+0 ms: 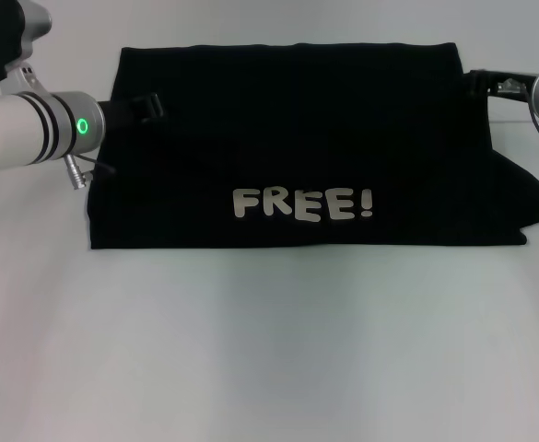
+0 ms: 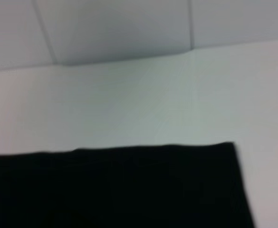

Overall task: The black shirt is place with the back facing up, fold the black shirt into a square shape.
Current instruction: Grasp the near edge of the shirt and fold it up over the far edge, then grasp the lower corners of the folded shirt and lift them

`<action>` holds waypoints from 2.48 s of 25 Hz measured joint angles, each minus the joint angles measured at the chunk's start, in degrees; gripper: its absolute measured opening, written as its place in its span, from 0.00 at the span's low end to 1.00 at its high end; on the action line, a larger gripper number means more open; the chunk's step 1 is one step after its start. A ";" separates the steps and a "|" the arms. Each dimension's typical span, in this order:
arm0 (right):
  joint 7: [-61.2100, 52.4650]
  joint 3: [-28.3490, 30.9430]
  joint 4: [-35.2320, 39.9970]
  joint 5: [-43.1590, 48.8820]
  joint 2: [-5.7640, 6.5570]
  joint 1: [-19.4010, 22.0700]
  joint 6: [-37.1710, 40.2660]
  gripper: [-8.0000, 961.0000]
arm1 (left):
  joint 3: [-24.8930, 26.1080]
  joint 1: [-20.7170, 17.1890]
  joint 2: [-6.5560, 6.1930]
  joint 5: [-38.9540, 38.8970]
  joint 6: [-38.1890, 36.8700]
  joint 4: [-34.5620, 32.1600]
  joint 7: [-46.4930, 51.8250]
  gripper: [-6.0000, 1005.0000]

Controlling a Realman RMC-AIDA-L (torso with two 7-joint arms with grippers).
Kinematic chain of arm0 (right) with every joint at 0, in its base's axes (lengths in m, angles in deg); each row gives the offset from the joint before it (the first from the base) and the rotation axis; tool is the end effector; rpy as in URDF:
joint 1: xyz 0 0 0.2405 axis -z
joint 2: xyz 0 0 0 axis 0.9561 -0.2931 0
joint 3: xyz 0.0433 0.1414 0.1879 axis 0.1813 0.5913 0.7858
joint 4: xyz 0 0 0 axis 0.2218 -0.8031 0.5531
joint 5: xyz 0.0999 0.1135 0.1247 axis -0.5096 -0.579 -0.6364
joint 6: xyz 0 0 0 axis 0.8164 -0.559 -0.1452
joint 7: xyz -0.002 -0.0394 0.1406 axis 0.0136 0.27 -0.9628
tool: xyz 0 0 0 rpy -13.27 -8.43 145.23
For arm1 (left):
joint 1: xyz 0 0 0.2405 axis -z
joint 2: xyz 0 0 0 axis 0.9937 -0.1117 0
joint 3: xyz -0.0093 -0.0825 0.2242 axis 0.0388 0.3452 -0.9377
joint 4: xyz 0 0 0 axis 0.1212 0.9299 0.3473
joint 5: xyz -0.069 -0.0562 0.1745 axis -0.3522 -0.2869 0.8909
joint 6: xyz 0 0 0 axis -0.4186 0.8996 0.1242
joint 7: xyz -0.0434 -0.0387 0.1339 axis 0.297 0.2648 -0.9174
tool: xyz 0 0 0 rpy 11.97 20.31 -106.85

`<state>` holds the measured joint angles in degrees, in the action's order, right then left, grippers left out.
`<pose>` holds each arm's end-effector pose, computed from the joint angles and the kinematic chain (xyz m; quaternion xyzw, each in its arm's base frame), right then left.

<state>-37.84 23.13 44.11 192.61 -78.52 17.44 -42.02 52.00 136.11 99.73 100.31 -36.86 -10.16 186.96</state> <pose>0.2208 0.4814 0.0335 -0.7357 0.4507 0.1346 0.4873 -0.2159 0.4594 0.0096 -0.6978 -0.5671 -0.2071 0.3853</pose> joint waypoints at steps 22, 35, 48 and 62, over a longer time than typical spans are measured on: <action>-22.75 -0.41 14.93 3.26 8.96 1.56 45.79 0.64 | 14.54 -12.39 -7.81 -3.65 -51.39 -10.20 -2.74 0.58; -28.52 0.21 15.66 5.08 11.87 1.38 50.72 0.94 | 14.91 -14.03 -6.43 4.92 -40.24 -6.35 8.24 0.73; -28.31 0.21 15.32 5.02 11.66 1.38 49.57 0.94 | 14.51 -13.37 -4.96 3.74 -26.62 -1.79 3.05 0.67; -28.10 0.21 15.18 5.02 11.61 1.66 48.93 0.94 | 14.37 -13.38 -4.35 4.30 -24.28 -0.55 2.17 0.66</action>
<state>-65.94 23.34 59.29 197.63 -66.92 19.10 6.90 66.38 122.73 95.38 104.61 -61.14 -10.71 189.13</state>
